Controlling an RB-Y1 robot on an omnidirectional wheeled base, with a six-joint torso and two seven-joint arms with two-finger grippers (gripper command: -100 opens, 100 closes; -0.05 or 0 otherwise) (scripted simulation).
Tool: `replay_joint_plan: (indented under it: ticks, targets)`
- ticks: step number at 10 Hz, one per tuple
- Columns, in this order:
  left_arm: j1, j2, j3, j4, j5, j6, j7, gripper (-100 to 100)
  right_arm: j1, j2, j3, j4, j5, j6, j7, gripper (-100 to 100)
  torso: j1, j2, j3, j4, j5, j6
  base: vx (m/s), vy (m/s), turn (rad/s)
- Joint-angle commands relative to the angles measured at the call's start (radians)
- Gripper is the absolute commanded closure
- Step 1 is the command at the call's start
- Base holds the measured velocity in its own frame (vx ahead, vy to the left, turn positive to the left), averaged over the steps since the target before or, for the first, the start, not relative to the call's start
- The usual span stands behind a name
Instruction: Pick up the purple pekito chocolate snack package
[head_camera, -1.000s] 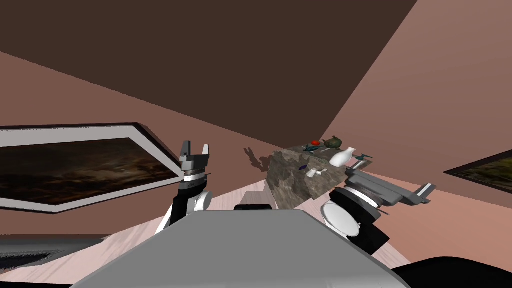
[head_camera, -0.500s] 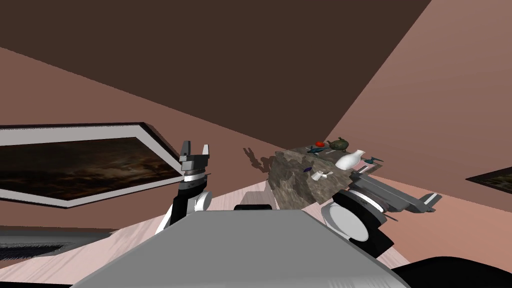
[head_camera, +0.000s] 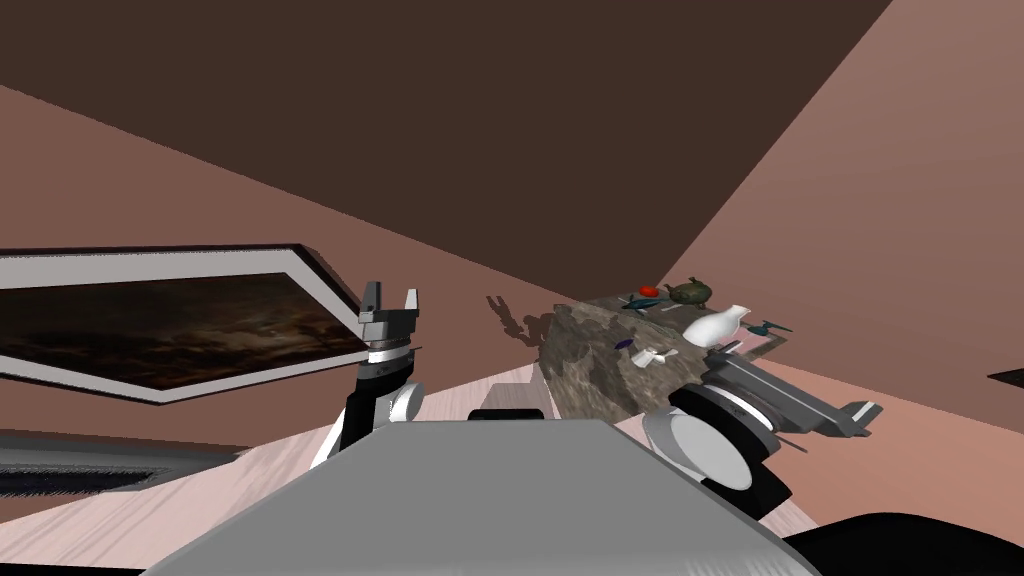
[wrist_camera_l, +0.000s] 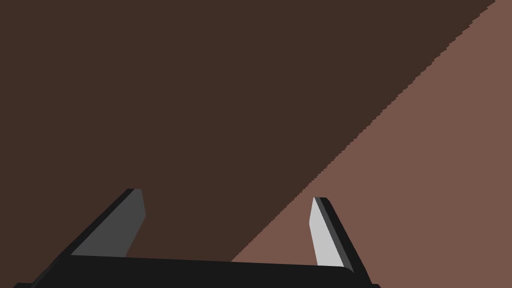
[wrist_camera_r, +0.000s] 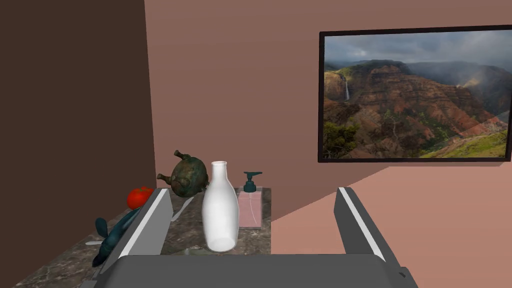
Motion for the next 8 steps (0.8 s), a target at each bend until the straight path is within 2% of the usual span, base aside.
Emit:
replay_joint_plan:
  ticks: [1,2,3,6,7,8]
  targets:
    - [0.000,0.000,0.000,0.000,0.000,0.000,0.000,0,-0.002,-0.002,-0.005,-0.004,-0.050,0.001,0.007,-100,0.000,0.000,0.000,0.000,0.000,0.000,0.002,0.006,-0.016]
    - [0.000,0.000,0.000,0.000,0.000,0.000,0.000,0,-0.002,-0.002,-0.005,-0.004,-0.073,0.001,0.007,-100,-0.001,0.001,0.001,0.000,0.000,0.000,0.000,0.000,0.000]
    - [0.000,0.000,0.000,0.000,0.000,0.000,0.000,0,0.006,-0.010,-0.021,-0.009,-0.110,-0.037,0.007,-100,-0.002,0.002,0.001,0.000,0.000,0.000,0.031,0.026,0.209]
    - [0.000,0.000,0.000,0.000,0.000,0.000,0.000,0,0.006,-0.010,-0.021,-0.009,-0.200,-0.037,0.007,-100,0.000,0.000,0.000,0.000,0.000,0.000,0.024,0.018,0.026]
    - [0.000,0.000,0.000,0.000,0.000,0.000,0.000,0,0.013,-0.018,-0.036,-0.014,-0.235,-0.074,0.006,-100,-0.001,0.001,0.001,0.000,0.000,0.000,0.028,0.027,0.228]
    - [0.000,0.000,0.000,0.000,0.000,0.000,0.000,0,0.013,-0.018,-0.036,-0.014,-0.262,-0.074,0.006,-100,0.000,0.000,0.000,0.000,0.000,-0.001,0.040,0.024,0.096]
